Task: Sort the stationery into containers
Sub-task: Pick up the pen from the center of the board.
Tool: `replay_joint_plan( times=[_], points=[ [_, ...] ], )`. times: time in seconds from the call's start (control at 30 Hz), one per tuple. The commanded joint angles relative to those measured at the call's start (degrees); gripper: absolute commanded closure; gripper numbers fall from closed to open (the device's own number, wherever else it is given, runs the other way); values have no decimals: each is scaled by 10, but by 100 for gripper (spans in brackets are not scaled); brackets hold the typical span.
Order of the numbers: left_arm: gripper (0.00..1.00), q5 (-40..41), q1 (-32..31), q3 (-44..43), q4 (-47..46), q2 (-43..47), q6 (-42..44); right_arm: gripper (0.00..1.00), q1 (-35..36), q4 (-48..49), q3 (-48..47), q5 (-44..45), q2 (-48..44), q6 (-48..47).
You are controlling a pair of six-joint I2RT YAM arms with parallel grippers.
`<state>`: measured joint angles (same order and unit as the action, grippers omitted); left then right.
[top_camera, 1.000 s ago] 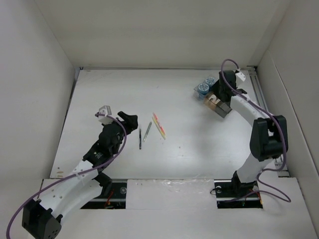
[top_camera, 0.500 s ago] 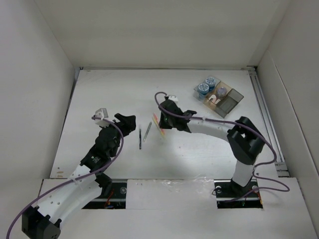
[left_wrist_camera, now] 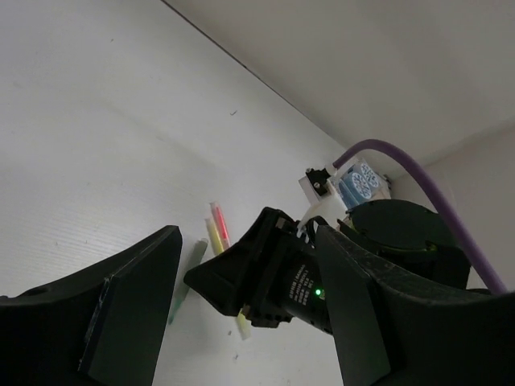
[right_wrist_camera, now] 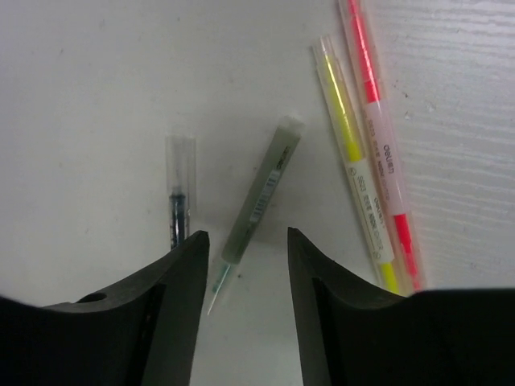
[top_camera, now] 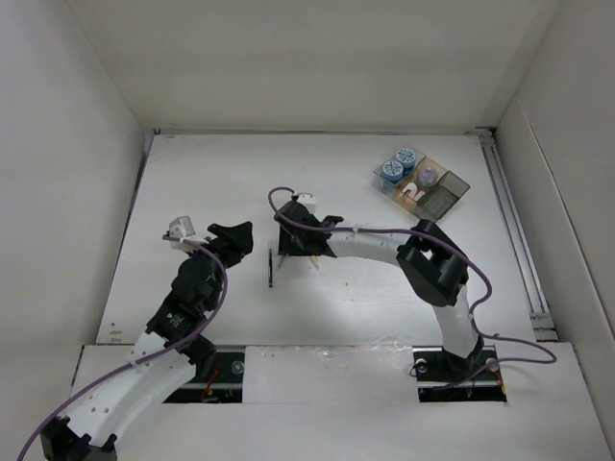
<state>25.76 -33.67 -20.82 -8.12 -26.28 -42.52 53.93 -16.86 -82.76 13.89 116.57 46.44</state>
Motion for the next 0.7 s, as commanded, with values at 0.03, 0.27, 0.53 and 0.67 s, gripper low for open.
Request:
replay_joint_plan(
  times=[0.03,0.27,0.53,0.67],
  points=[
    [36,5,-1,2,-15,-13,-3,54,-1,-30,-66,49,35,23],
    [36,-11,-1,-4,-15,-19,-3,64,5,-47,-100,69,71,23],
    [36,-6,-1,8,-15,11,-3,74,15,-49,-67,69,70,35],
    [36,-6,-1,8,-15,23,-3,66,15,-49,-67,69,75,40]
  ],
)
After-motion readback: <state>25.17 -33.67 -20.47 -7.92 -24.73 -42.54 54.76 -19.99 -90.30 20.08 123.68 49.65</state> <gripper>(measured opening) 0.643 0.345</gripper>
